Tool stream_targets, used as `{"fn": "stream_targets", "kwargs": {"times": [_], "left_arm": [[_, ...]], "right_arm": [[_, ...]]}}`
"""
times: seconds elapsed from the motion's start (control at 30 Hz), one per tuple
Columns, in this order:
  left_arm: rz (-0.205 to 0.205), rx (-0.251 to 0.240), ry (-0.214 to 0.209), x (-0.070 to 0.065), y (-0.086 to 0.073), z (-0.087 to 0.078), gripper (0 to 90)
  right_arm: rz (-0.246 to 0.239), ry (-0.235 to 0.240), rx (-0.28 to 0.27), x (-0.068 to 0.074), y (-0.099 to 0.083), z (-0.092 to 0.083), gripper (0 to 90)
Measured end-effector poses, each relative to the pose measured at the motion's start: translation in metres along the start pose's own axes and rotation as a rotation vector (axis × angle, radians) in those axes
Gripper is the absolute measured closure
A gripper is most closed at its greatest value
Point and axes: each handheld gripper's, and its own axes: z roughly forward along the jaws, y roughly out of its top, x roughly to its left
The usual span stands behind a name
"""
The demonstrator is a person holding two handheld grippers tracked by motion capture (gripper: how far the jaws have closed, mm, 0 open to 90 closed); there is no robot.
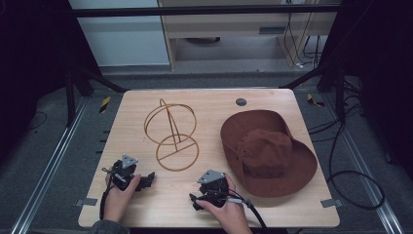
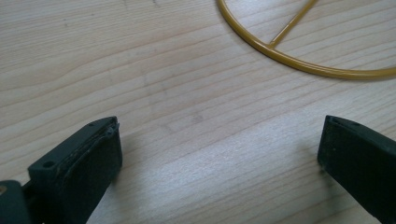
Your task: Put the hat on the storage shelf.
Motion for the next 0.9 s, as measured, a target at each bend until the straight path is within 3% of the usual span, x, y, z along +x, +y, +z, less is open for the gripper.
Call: {"fn": "stream_targets", "kwargs": {"times": [0.17,0.33,0.37,0.4,0.43,0.5,0.67,0.77,0.87,0.9], "left_arm": [[0.004,0.001,-0.003,-0.002,-0.001,-0.001,0.0],[0.008,0.0,-0.008,-0.002,-0.002,-0.002,0.0],[0.007,-0.001,-0.008,-0.002,-0.002,-0.002,0.0],[0.007,-0.001,-0.008,-0.002,-0.002,-0.002,0.0],[0.011,0.002,-0.009,-0.002,-0.002,-0.002,0.0],[0.011,0.002,-0.009,-0.002,-0.002,-0.002,0.0],[0.011,0.002,-0.008,-0.002,-0.002,-0.002,0.0],[0.011,0.002,-0.008,-0.002,-0.002,-0.002,0.0],[0.009,0.002,-0.006,-0.002,-0.002,-0.002,0.0],[0.009,0.002,-0.006,-0.002,-0.002,-0.002,0.0]], "right_arm": [[-0.01,0.008,0.003,0.003,-0.001,-0.004,13.6],[-0.064,0.007,0.021,0.013,0.001,-0.021,14.1],[-0.106,-0.009,0.038,0.018,0.005,-0.039,13.6],[-0.106,-0.009,0.038,0.018,0.005,-0.039,13.6],[-0.115,-0.01,0.038,0.017,0.008,-0.056,13.9],[-0.126,-0.022,0.051,0.014,0.011,-0.07,13.4],[-0.125,-0.019,0.056,0.005,0.013,-0.093,12.3],[-0.143,-0.068,0.04,-0.009,0.017,-0.112,12.1],[-0.131,-0.103,0.03,-0.021,0.018,-0.124,12.0],[-0.118,-0.134,0.024,-0.035,0.019,-0.136,11.9]]}}
